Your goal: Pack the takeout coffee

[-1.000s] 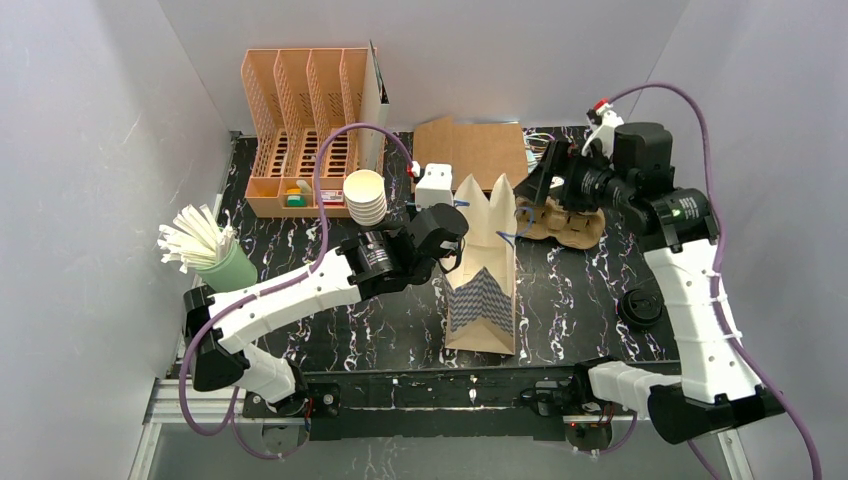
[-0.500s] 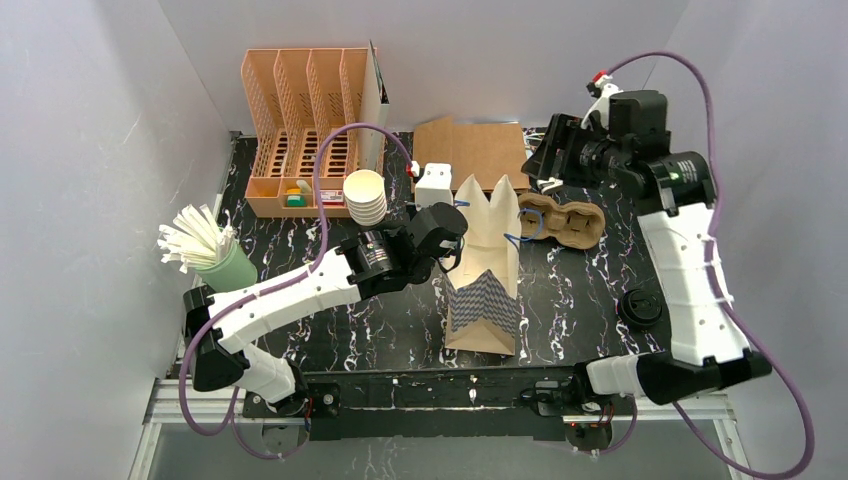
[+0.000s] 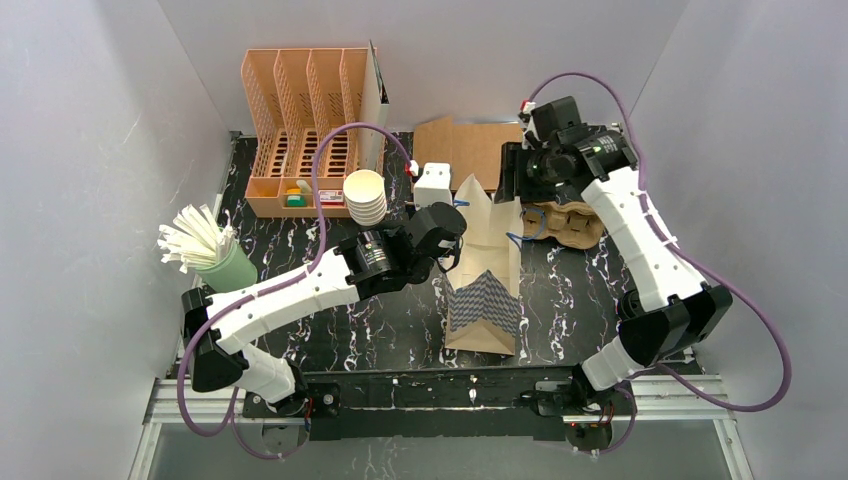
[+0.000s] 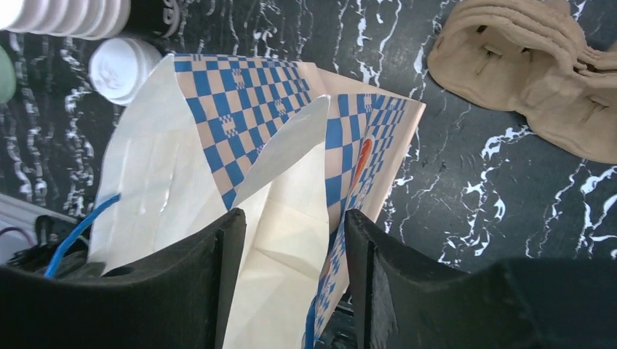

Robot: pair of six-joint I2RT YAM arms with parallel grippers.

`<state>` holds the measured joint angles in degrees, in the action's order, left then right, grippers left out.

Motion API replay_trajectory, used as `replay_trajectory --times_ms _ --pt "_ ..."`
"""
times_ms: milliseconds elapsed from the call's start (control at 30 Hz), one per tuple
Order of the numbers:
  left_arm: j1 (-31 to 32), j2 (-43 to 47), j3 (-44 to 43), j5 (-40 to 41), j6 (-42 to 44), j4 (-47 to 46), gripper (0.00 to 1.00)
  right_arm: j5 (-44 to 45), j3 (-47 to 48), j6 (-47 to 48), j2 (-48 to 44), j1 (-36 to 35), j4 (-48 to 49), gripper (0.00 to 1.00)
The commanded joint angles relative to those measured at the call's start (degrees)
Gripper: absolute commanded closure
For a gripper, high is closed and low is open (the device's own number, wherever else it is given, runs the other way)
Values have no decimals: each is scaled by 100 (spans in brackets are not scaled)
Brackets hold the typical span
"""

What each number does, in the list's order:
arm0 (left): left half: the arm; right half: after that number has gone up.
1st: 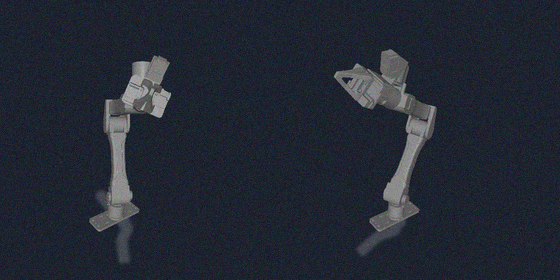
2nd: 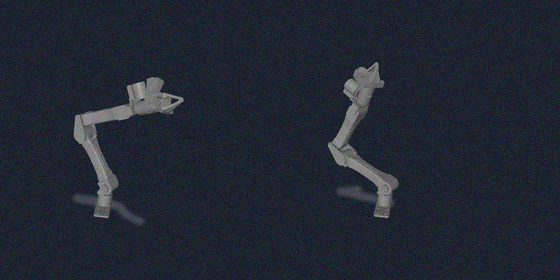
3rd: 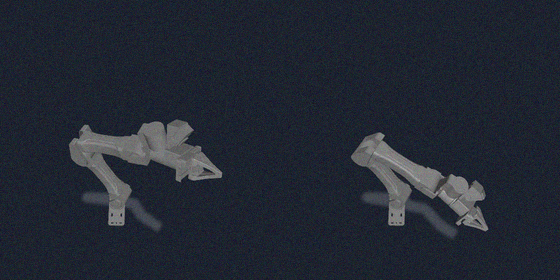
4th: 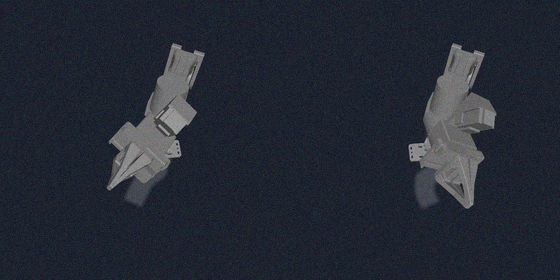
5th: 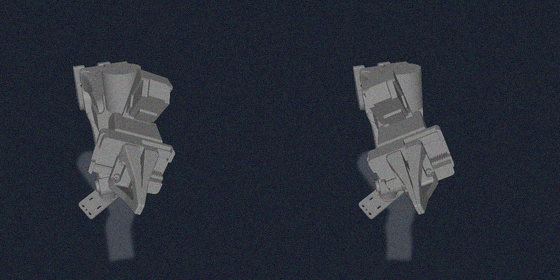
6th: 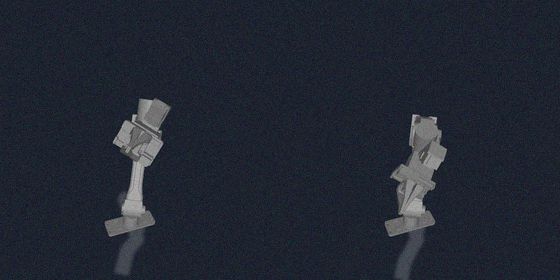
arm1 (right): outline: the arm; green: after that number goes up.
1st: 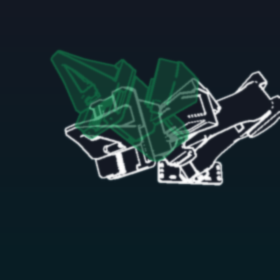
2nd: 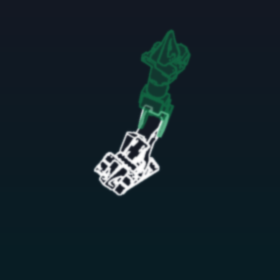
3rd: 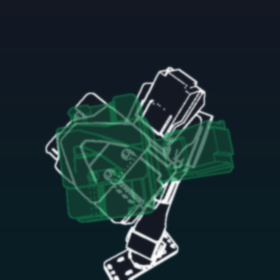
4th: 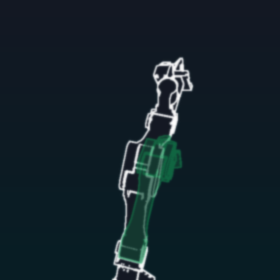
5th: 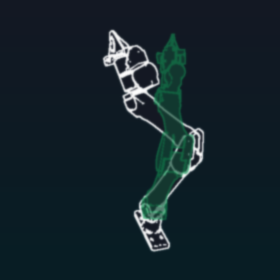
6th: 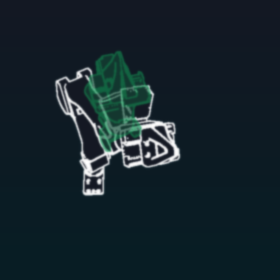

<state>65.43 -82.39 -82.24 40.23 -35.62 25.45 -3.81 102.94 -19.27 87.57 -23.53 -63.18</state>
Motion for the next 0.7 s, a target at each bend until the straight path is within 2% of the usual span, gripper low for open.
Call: replay_trajectory --times_ms 0,167,300,367,433,667 --pt "-4 269 -147 134 -25 -15 100 889 -72 28 -54 -204 -142 41" --pt "-4 308 -194 241 24 64 100 1663 -155 -14 -96 -207 -175 61" --pt "-4 412 -203 480 64 208 100 2498 -242 -58 -204 -209 -145 87" --pt "-4 486 -209 665 105 295 100 2890 -292 -116 -258 -193 -134 95" --pt "-4 548 -225 951 152 428 100 3125 -325 -201 -304 -157 -133 99" --pt "-4 695 -311 1771 462 929 100 4094 -312 -558 -339 -82 -313 99"
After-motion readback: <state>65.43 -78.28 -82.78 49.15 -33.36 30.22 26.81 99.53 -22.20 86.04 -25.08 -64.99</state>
